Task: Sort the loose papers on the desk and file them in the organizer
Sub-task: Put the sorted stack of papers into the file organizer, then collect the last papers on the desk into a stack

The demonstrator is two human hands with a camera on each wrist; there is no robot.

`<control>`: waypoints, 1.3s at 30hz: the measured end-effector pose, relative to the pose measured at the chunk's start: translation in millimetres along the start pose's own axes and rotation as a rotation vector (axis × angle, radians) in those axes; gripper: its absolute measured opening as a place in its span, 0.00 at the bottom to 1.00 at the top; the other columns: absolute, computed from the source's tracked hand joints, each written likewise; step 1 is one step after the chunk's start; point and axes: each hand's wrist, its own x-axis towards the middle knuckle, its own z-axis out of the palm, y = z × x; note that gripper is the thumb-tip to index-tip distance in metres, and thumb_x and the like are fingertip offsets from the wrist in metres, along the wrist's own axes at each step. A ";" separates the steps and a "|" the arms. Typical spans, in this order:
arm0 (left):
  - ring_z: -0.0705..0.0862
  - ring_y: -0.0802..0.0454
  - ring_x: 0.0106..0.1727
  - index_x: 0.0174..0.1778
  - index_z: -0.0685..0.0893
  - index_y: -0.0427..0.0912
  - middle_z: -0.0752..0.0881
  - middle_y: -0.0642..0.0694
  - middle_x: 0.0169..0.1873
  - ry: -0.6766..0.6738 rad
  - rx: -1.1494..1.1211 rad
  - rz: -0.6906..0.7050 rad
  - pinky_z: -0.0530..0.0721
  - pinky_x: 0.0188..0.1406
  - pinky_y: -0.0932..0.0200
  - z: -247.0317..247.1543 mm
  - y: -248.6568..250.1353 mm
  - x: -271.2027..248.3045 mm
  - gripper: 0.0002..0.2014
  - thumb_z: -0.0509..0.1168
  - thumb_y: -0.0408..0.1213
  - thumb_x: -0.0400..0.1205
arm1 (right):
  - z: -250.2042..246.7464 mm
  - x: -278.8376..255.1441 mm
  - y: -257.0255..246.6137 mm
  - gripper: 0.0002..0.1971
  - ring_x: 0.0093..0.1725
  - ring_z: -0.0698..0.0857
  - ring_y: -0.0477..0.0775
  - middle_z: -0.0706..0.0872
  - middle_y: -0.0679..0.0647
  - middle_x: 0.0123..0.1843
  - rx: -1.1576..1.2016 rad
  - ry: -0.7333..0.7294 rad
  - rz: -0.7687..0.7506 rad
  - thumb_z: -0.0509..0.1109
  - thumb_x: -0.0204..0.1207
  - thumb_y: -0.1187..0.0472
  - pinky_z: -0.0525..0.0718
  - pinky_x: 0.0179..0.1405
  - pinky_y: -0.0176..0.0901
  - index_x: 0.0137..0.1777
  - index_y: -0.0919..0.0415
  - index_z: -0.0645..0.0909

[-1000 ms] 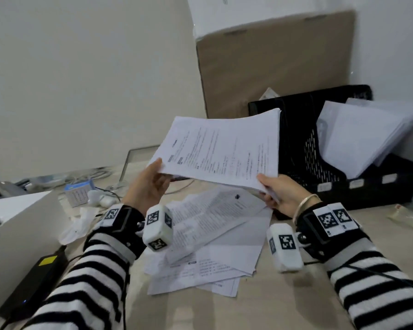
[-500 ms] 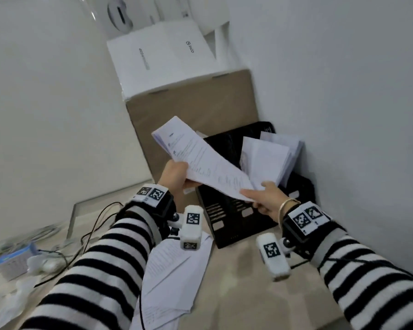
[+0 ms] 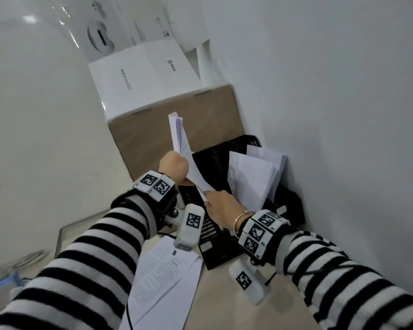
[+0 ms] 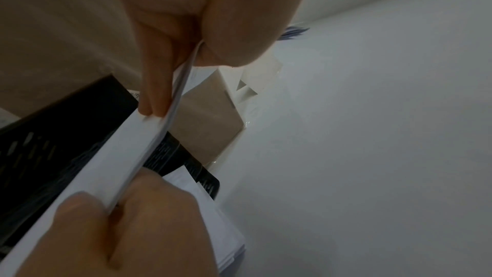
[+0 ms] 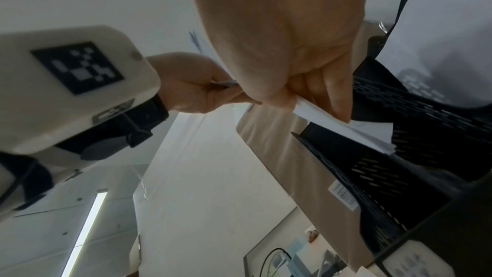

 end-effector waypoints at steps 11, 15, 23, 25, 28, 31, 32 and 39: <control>0.81 0.47 0.35 0.57 0.76 0.27 0.83 0.29 0.57 -0.043 -0.013 0.004 0.84 0.26 0.64 49.1 -7.8 43.4 0.09 0.55 0.27 0.86 | 19.7 50.8 49.1 0.17 0.59 0.83 0.65 0.84 0.65 0.61 0.048 -0.062 0.140 0.52 0.86 0.65 0.74 0.48 0.43 0.71 0.66 0.73; 0.88 0.35 0.52 0.75 0.68 0.33 0.81 0.30 0.64 -0.211 -0.223 -0.175 0.92 0.40 0.44 77.0 -30.3 46.9 0.24 0.59 0.40 0.86 | 41.2 60.6 74.4 0.14 0.61 0.83 0.65 0.84 0.65 0.63 0.010 -0.230 0.261 0.54 0.86 0.59 0.77 0.52 0.45 0.59 0.66 0.79; 0.73 0.32 0.75 0.84 0.54 0.40 0.67 0.38 0.79 -0.671 -0.107 -0.306 0.78 0.68 0.42 64.7 -68.7 29.0 0.44 0.70 0.52 0.79 | 27.5 42.2 66.2 0.22 0.57 0.85 0.61 0.86 0.61 0.57 -0.192 -0.209 0.325 0.57 0.84 0.45 0.78 0.48 0.46 0.55 0.64 0.80; 0.72 0.31 0.75 0.85 0.48 0.40 0.64 0.32 0.80 -0.623 -0.199 -0.326 0.77 0.69 0.40 44.7 -83.5 22.1 0.47 0.72 0.47 0.79 | 11.0 33.6 56.6 0.22 0.55 0.85 0.60 0.86 0.59 0.51 -0.229 -0.158 0.329 0.57 0.83 0.43 0.80 0.47 0.45 0.46 0.62 0.81; 0.87 0.37 0.55 0.64 0.76 0.25 0.82 0.21 0.58 -0.564 -0.334 -0.292 0.85 0.55 0.53 -0.6 -111.2 3.0 0.20 0.66 0.36 0.83 | -9.4 21.5 36.9 0.22 0.45 0.88 0.58 0.90 0.56 0.41 -0.171 -0.056 0.341 0.62 0.81 0.45 0.84 0.49 0.45 0.39 0.65 0.82; 0.80 0.52 0.34 0.42 0.77 0.39 0.81 0.43 0.35 -0.275 -0.283 -0.275 0.79 0.27 0.66 -47.1 -144.3 -27.6 0.07 0.61 0.30 0.85 | -7.1 11.6 4.3 0.19 0.34 0.89 0.51 0.90 0.52 0.30 -0.006 0.038 0.308 0.65 0.79 0.51 0.87 0.48 0.47 0.35 0.63 0.87; 0.80 0.52 0.37 0.44 0.79 0.40 0.81 0.44 0.38 -0.186 -0.273 -0.296 0.78 0.29 0.64 -63.3 -161.0 -40.7 0.05 0.61 0.30 0.85 | 2.6 7.8 -11.5 0.19 0.33 0.89 0.50 0.90 0.51 0.30 0.036 0.008 0.291 0.65 0.79 0.52 0.87 0.48 0.46 0.34 0.63 0.88; 0.83 0.42 0.53 0.58 0.83 0.31 0.83 0.36 0.54 -0.057 -0.010 -0.602 0.79 0.44 0.54 -117.2 -284.5 -100.5 0.11 0.63 0.31 0.83 | 101.5 13.5 -70.0 0.10 0.38 0.81 0.53 0.87 0.61 0.48 0.152 -0.424 0.382 0.69 0.77 0.59 0.76 0.32 0.40 0.48 0.67 0.85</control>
